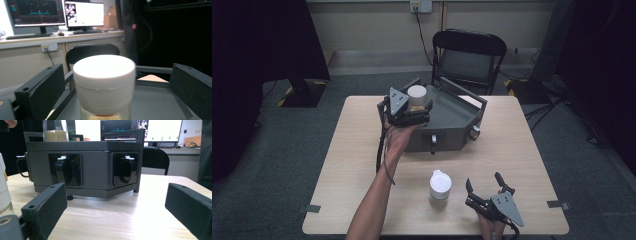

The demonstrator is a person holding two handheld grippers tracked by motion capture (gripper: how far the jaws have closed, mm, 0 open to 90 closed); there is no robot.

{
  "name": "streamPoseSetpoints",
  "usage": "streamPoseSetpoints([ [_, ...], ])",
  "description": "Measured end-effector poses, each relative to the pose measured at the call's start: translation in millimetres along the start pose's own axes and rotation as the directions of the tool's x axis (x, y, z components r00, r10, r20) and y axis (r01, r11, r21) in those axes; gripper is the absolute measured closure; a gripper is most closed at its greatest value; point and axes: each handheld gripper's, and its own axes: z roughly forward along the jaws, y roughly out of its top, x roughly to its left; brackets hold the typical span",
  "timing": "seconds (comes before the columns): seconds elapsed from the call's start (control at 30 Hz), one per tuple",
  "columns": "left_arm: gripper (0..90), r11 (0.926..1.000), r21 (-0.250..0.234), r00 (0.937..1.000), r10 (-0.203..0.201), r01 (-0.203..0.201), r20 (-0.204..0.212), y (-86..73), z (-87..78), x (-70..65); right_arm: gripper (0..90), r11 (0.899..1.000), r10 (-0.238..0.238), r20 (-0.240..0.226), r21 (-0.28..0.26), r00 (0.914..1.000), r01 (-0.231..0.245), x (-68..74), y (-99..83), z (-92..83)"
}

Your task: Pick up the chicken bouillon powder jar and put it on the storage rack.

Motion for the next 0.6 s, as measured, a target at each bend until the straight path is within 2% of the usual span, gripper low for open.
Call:
streamPoseSetpoints([
  [0.1, 0.0, 1.0, -0.008, 0.9999, 0.006, -0.006, 0.009, -0.2, -6.6, -1.5, 2.8, 1.0, 0.0, 0.0, 0.0, 1.0, 0.0, 0.0, 0.0, 0.0],
  [0.27, 0.0, 0.9993, -0.034, 0.9999, 0.014, -0.014, 0.004, -3.0, -17.5, -6.3, 2.8, 1.0, 0.0, 0.002, 0.0, 1.0, 0.0, 0.4, 0.0, 0.0],
  [0.33, 0.0, 0.9993, -0.029, 0.9997, 0.024, -0.024, -0.002, -0.6, -19.1, -6.4, 2.8, 1.0, 0.0, 0.002, 0.0, 1.0, 0.0, 0.4, -0.1, 0.0],
  [0.43, 0.0, 0.9995, -0.032, 1.0, -0.007, 0.007, 0.006, 0.5, -25.0, -3.8, 2.8, 1.0, 0.0, 0.003, 0.0, 1.0, 0.0, 0.4, 0.0, 0.0],
  [0.53, 0.0, 0.9994, -0.034, 1.0, 0.009, -0.009, -0.002, -0.4, -31.6, -6.6, 2.8, 1.0, 0.0, 0.004, 0.0, 1.0, 0.0, 0.6, 0.0, 0.0],
  [0.6, 0.0, 0.9991, -0.041, 1.0, 0.003, -0.003, 0.002, -3.2, -36.1, -5.4, 2.8, 1.0, 0.0, 0.004, 0.0, 1.0, 0.0, 0.7, -0.1, 0.0],
])
